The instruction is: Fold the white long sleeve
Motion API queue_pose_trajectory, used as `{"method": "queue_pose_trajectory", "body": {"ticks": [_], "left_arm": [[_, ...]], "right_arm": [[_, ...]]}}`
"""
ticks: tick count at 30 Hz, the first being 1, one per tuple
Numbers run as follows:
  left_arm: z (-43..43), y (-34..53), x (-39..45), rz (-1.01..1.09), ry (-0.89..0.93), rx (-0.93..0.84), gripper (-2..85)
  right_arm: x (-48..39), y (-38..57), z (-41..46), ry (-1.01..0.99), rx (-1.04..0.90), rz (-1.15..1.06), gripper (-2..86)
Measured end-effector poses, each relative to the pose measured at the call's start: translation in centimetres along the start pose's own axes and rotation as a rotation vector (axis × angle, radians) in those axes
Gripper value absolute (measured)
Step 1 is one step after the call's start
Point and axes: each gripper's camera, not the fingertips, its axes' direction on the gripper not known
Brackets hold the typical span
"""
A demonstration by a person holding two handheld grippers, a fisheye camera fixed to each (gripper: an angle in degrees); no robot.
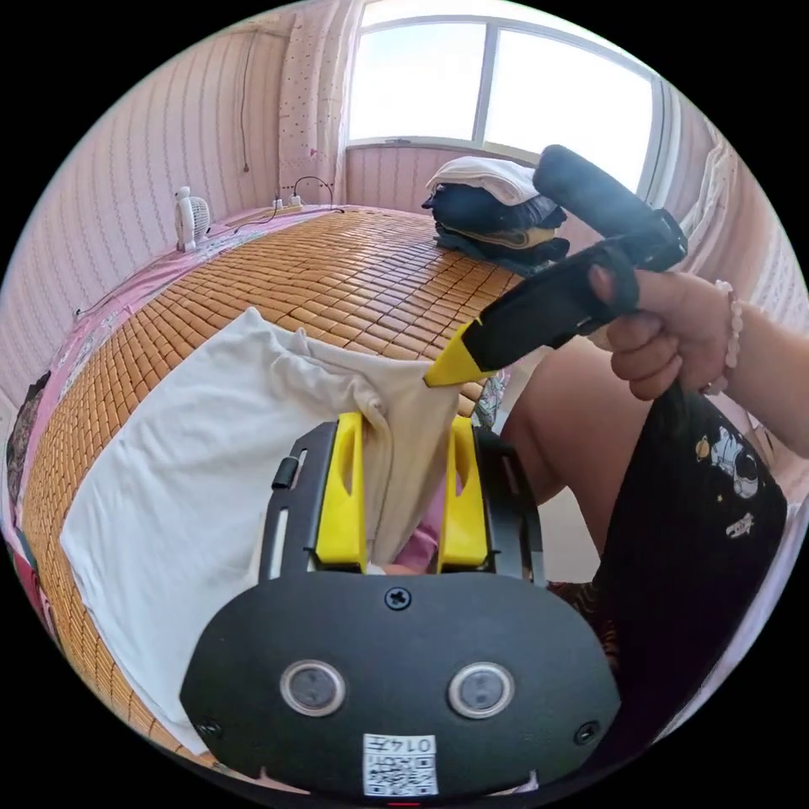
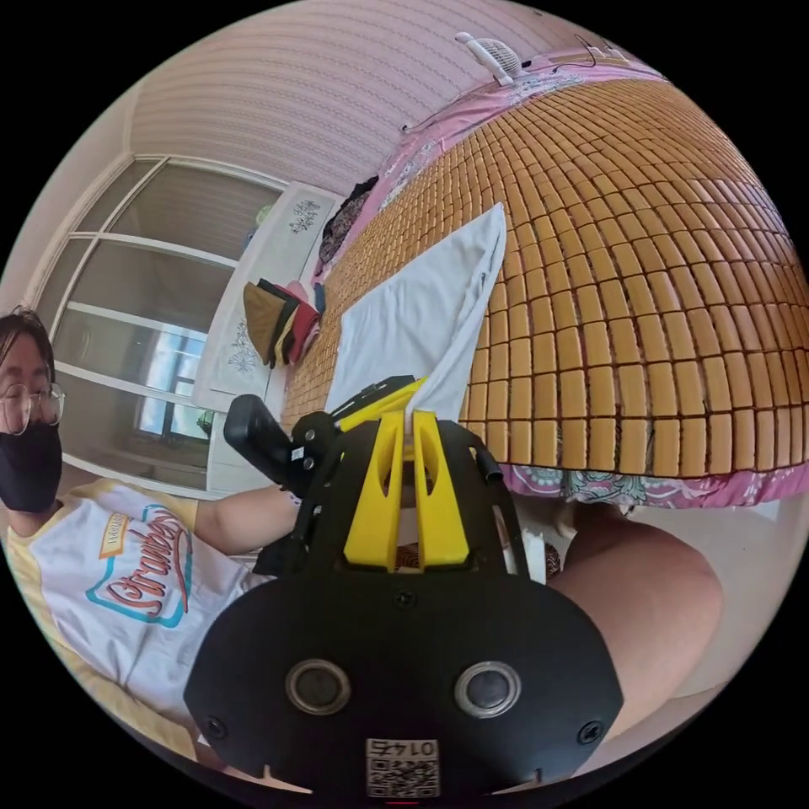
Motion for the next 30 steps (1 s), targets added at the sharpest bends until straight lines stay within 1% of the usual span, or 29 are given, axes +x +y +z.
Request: {"method": "queue_pose_trajectory", "body": {"ticks": [2, 3, 4, 6, 8, 10, 13, 16, 18, 20, 22, 25, 28, 30], "left_arm": [[-0.2, -0.3, -0.2, -0.044, -0.069, -0.012, 1.9], [-0.4, -0.4, 0.0, -0.023, -0.068, -0.027, 1.1], [-0.6, -0.3, 0.1, -0.017, -0.067, -0.033, 0.9], [-1.8, 0.4, 0.8, 0.026, -0.044, -0.030, 0.3], [-2.7, 1.0, 1.7, 0.072, -0.026, -0.052, 0.1], [-3.7, 1.8, 2.6, 0.108, -0.023, -0.054, 0.0], [-5.5, 2.9, 3.8, 0.146, -0.025, -0.050, -0.2], [-7.0, 4.0, 4.1, 0.153, -0.009, -0.049, -0.2], [-7.8, 4.8, 3.7, 0.122, 0.005, -0.049, -0.2], [-8.3, 5.3, 3.3, 0.110, 0.014, -0.046, -0.2], [-8.9, 5.6, 3.1, 0.113, -0.002, -0.031, -0.1], [-10.1, 5.7, 3.2, 0.130, -0.033, 0.019, -0.1], [-11.4, 5.4, 3.4, 0.153, -0.013, 0.098, -0.1], [-12.7, 5.3, 3.3, 0.126, 0.027, 0.178, -0.2]], "right_arm": [[0.8, 0.9, -0.4, 0.000, 0.017, -0.018, 1.9], [1.6, 1.5, -1.0, 0.003, 0.058, -0.022, 2.3], [2.3, 1.8, -1.4, 0.008, 0.085, -0.007, 2.6], [5.1, 2.4, -3.2, 0.084, 0.216, 0.063, 5.1], [6.8, 2.1, -3.6, 0.144, 0.275, 0.094, 8.1], [8.1, 0.9, -3.3, 0.157, 0.307, 0.118, 10.6], [9.2, -1.0, -2.4, 0.206, 0.351, 0.112, 11.4], [10.0, -1.7, -2.1, 0.204, 0.400, 0.119, 8.9], [10.5, -2.1, -1.8, 0.158, 0.365, 0.111, 3.8], [10.8, -2.2, -1.7, 0.226, 0.325, 0.123, 1.3], [11.4, -1.6, -2.6, 0.224, 0.343, 0.126, 0.5], [11.5, -0.1, -5.7, 0.265, 0.404, 0.105, -0.1], [10.0, 1.5, -9.4, 0.331, 0.436, 0.051, -0.3], [8.2, 2.7, -13.1, 0.378, 0.485, 0.019, -0.3]]}}
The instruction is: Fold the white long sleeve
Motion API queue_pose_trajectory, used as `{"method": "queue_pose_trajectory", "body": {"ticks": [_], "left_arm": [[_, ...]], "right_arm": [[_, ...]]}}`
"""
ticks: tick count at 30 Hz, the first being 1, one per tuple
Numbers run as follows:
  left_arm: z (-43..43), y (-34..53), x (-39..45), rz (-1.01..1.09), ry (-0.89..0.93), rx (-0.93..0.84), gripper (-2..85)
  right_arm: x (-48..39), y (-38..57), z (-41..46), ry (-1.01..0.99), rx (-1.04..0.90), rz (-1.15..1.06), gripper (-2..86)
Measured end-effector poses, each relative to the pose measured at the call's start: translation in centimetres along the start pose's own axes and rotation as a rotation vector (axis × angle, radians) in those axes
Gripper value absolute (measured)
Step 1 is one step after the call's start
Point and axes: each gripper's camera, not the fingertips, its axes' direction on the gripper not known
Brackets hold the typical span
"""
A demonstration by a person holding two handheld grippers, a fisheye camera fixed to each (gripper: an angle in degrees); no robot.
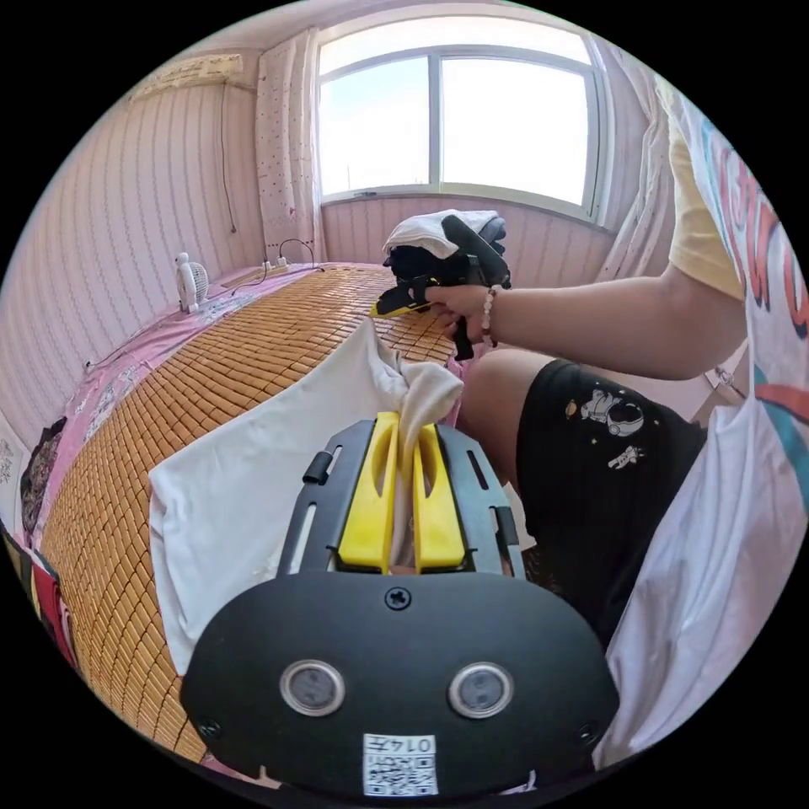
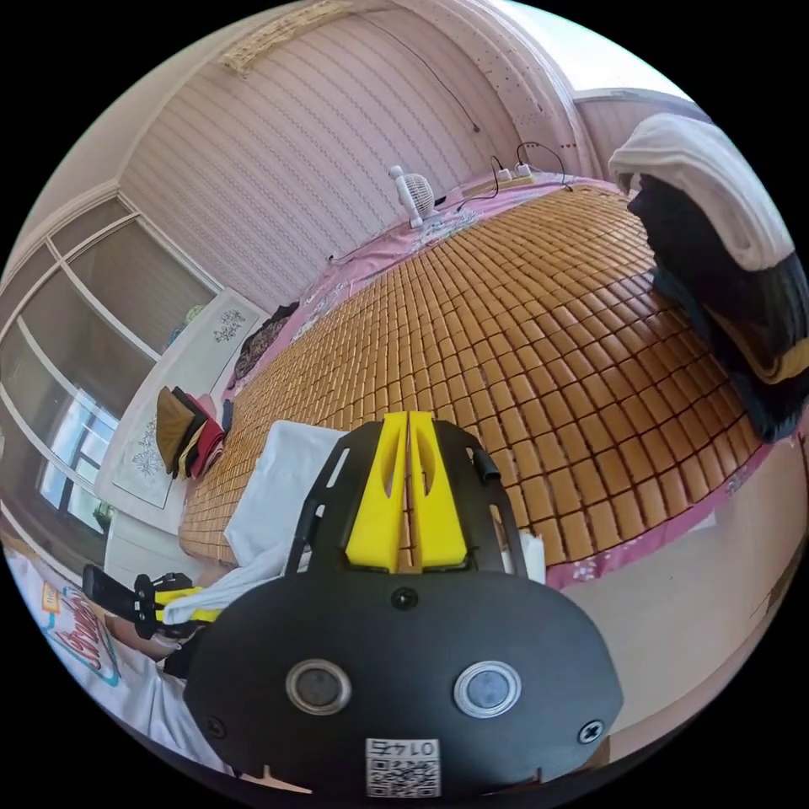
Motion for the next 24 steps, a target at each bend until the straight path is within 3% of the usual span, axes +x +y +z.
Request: {"method": "queue_pose_trajectory", "body": {"ticks": [7, 13, 18, 24], "left_arm": [[-4.0, 2.1, -3.1, -0.209, 0.057, 0.180, -0.1], [-7.5, 7.9, -8.0, -0.487, -0.116, 0.169, 2.2], [-7.4, 15.5, -13.2, -0.898, -0.332, 0.041, 8.4], [-8.6, 18.0, -16.2, -1.036, -0.302, 0.069, 10.7]], "right_arm": [[-5.0, -5.2, -5.9, 0.035, 0.046, -0.167, -0.1], [-15.9, -11.0, 4.8, -0.104, -0.147, -0.384, 2.0], [-20.5, -11.7, 15.6, -0.094, -0.322, -0.436, 7.2], [-21.1, -9.9, 18.7, 0.044, -0.403, -0.593, 13.5]]}}
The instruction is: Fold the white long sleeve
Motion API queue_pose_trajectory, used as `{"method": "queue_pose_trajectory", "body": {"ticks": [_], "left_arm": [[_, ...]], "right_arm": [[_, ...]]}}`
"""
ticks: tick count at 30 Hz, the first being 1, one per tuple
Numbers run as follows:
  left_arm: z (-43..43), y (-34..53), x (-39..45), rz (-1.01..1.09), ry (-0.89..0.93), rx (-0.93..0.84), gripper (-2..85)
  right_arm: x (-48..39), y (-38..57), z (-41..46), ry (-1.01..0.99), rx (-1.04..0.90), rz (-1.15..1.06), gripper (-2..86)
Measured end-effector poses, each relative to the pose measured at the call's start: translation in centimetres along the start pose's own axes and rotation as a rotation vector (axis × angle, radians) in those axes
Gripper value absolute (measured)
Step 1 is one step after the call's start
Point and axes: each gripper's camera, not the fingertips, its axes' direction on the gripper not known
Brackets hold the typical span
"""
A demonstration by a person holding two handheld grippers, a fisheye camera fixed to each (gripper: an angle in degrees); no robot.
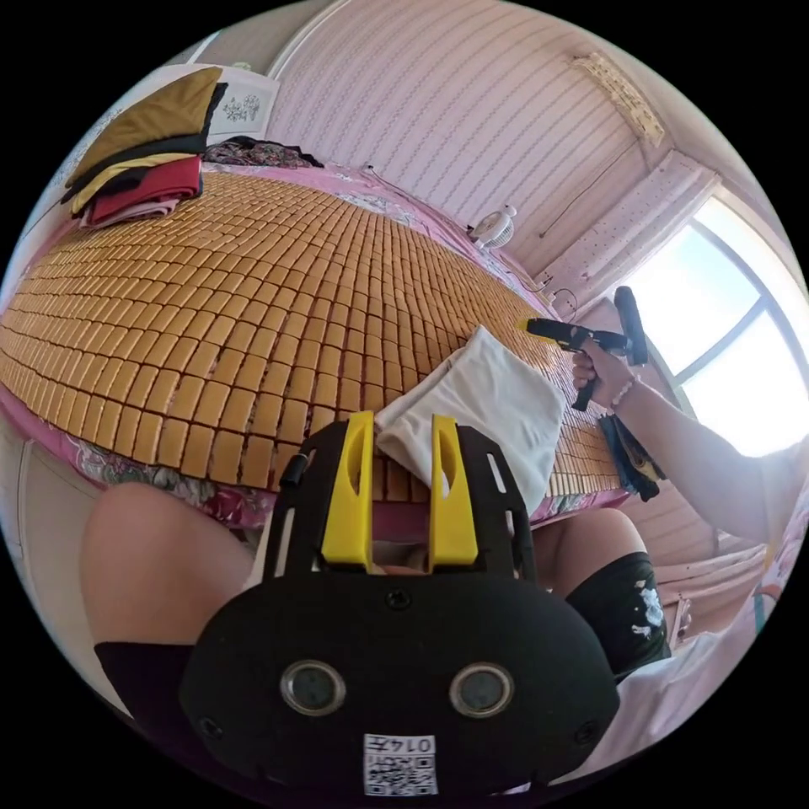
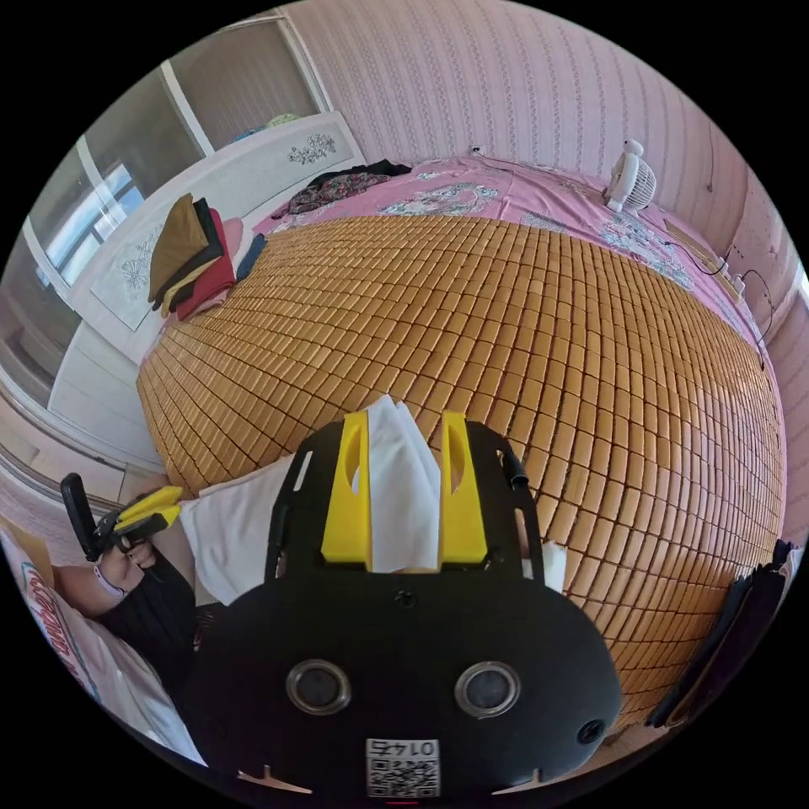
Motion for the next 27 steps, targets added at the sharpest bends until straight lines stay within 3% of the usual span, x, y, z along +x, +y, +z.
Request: {"method": "queue_pose_trajectory", "body": {"ticks": [5, 13, 17, 22, 27], "left_arm": [[0.4, -1.9, 0.8, 0.115, -0.069, 0.008, 12.8], [5.1, -3.9, 5.0, 0.453, -0.206, -0.164, 10.5], [5.7, -5.6, 4.7, 0.420, -0.092, -0.216, 5.1], [4.4, -6.8, 5.9, 0.417, -0.081, -0.187, 3.1], [-2.5, -8.1, 11.4, 0.644, 0.007, -0.065, 2.0]], "right_arm": [[-0.5, 0.0, 3.4, 0.036, -0.141, -0.050, 14.8], [-1.5, 1.5, 2.1, 0.018, -0.138, -0.150, 2.5], [-0.4, 4.1, -2.6, -0.074, -0.006, -0.128, 1.3], [0.2, 10.0, -10.6, -0.142, 0.142, -0.089, 1.0], [0.5, 19.8, -21.2, -0.133, 0.343, 0.007, 0.9]]}}
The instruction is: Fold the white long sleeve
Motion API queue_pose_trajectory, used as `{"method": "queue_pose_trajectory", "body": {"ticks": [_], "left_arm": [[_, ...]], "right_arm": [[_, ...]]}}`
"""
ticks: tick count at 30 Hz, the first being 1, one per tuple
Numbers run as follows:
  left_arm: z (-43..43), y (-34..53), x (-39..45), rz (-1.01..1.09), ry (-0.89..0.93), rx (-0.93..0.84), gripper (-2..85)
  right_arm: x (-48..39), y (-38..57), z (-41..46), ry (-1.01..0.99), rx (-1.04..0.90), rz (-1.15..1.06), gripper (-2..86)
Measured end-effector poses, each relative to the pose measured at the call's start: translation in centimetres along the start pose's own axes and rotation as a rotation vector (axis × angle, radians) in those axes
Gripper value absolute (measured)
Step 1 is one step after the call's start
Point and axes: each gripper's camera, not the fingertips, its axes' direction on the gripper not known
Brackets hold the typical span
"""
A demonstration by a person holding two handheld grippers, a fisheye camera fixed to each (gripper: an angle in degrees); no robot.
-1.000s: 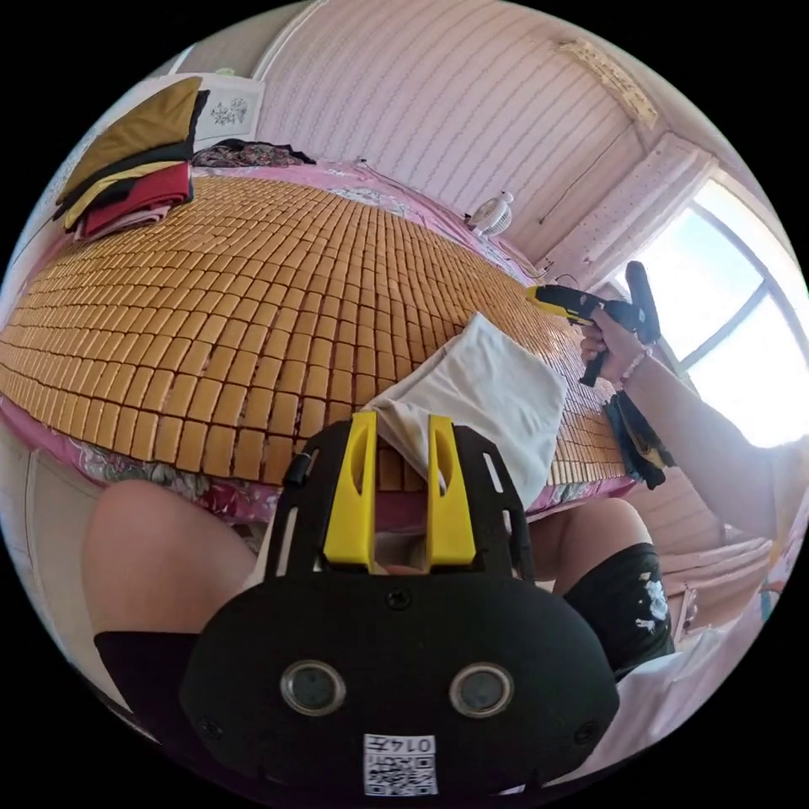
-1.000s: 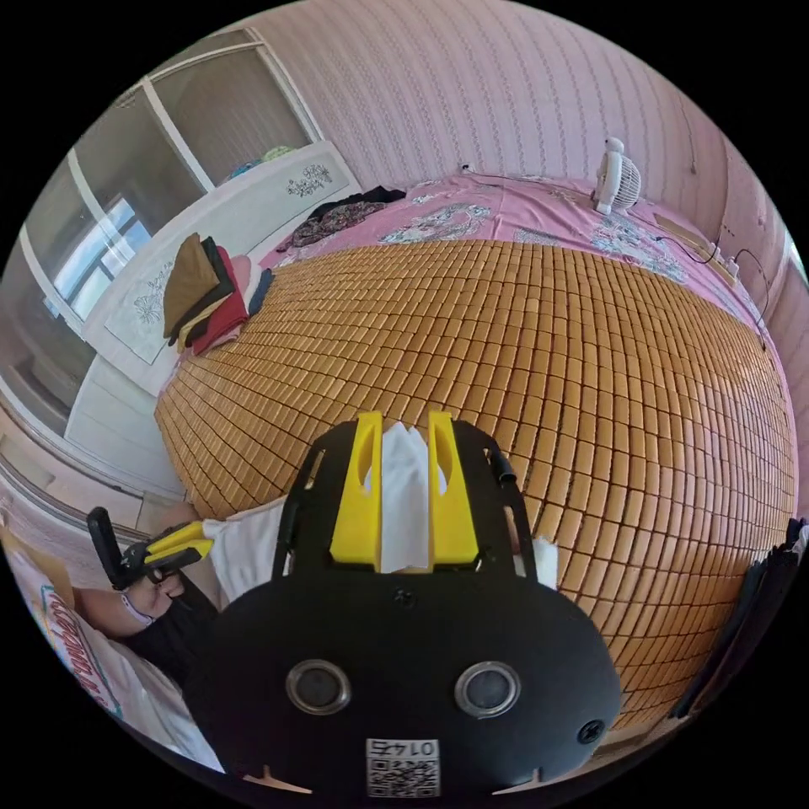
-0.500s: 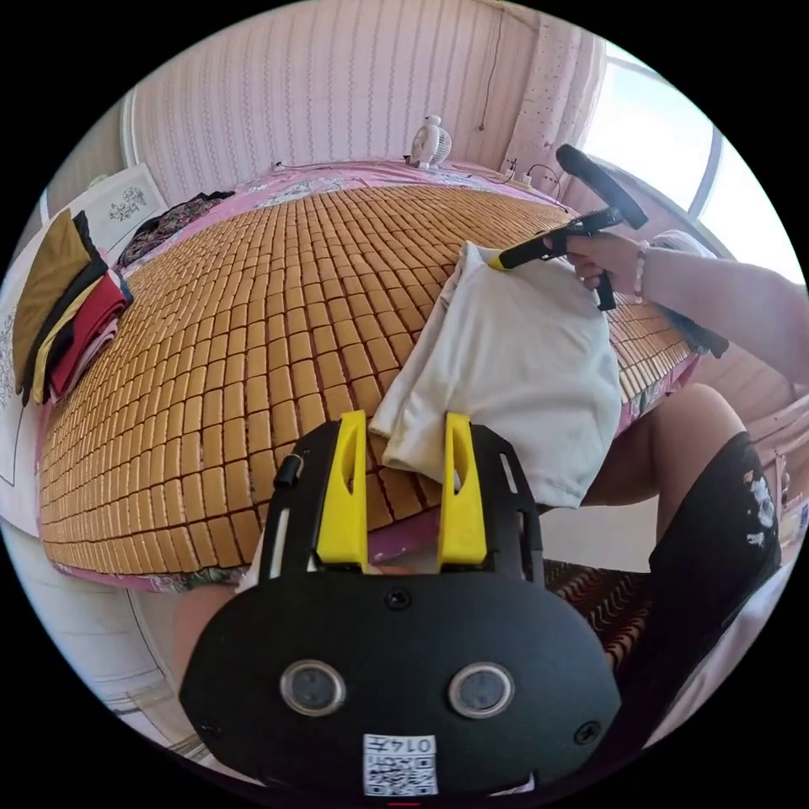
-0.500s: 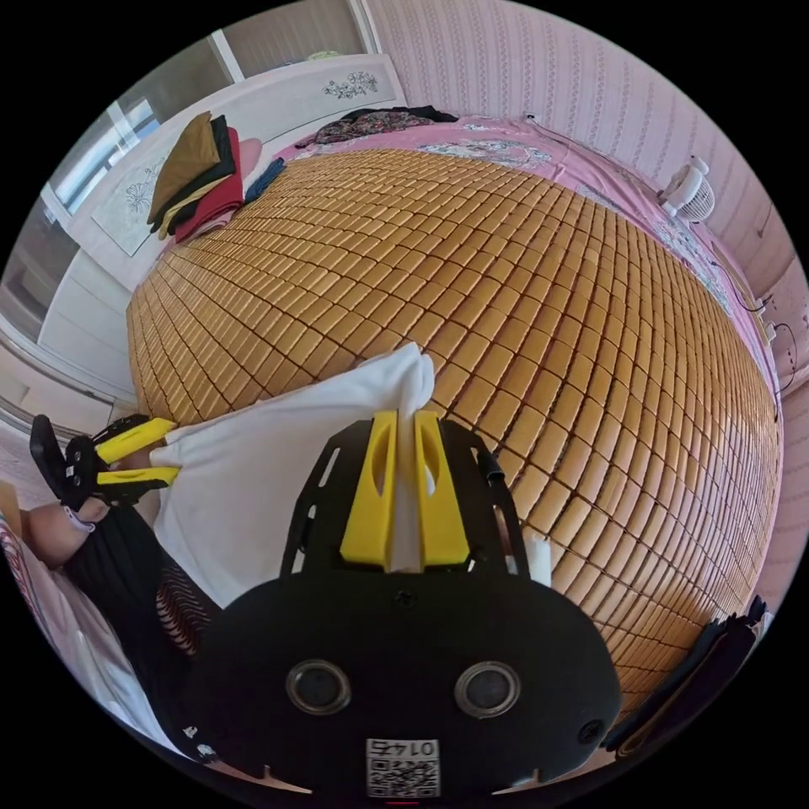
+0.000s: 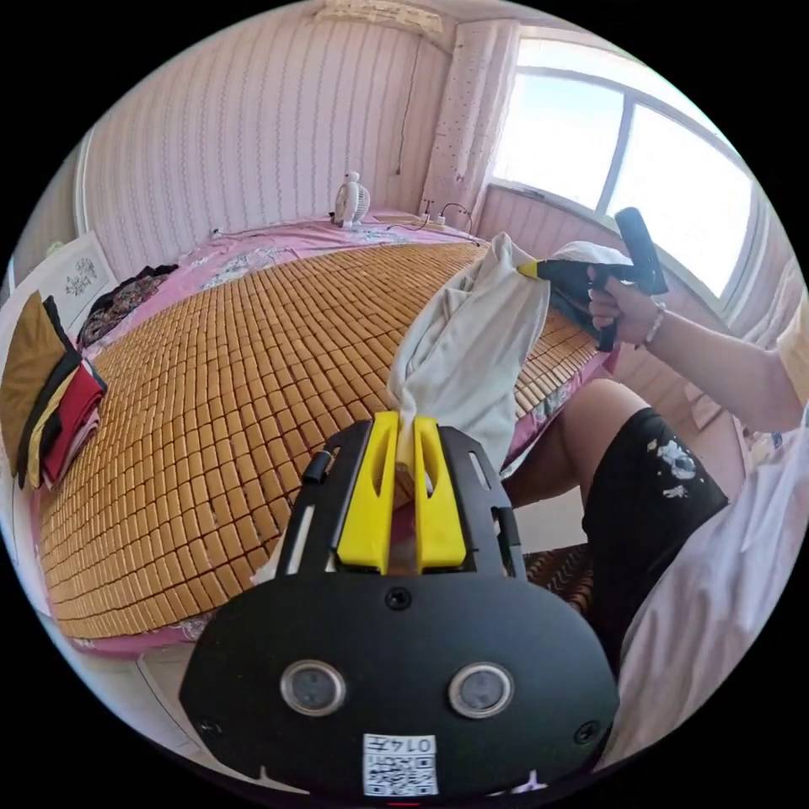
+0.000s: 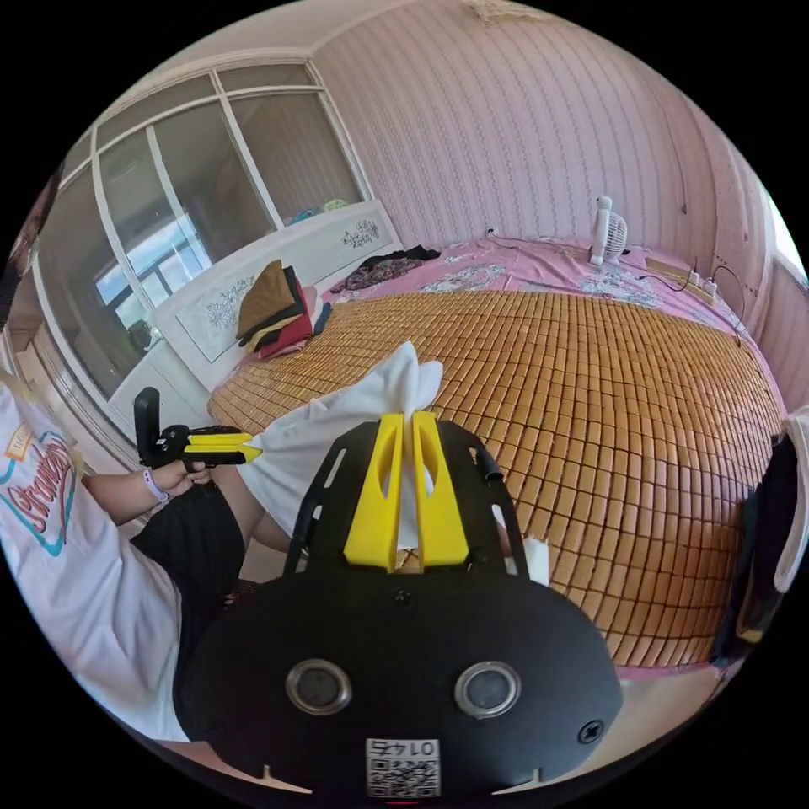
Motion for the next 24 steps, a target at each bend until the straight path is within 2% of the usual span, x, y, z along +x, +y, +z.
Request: {"method": "queue_pose_trajectory", "body": {"ticks": [10, 15, 21, 22, 24], "left_arm": [[-7.8, -10.6, 7.6, 0.385, 0.123, 0.143, 1.7], [-6.4, -20.1, 12.3, 0.514, 0.328, 0.245, 1.9], [-0.2, -33.3, 17.9, 0.512, 0.597, 0.316, 3.8], [0.9, -34.9, 18.4, 0.483, 0.615, 0.303, 4.2], [6.4, -41.4, 20.0, 0.320, 0.649, 0.254, 6.2]], "right_arm": [[-0.4, 10.5, -20.8, 0.062, 0.337, 0.129, 0.8], [1.6, 12.3, -34.2, 0.175, 0.504, 0.144, 1.0], [6.6, 6.7, -47.9, 0.423, 0.475, 0.100, 1.9], [7.9, 5.6, -49.0, 0.423, 0.459, 0.130, 2.2], [14.6, 1.4, -51.9, 0.462, 0.386, 0.332, 3.6]]}}
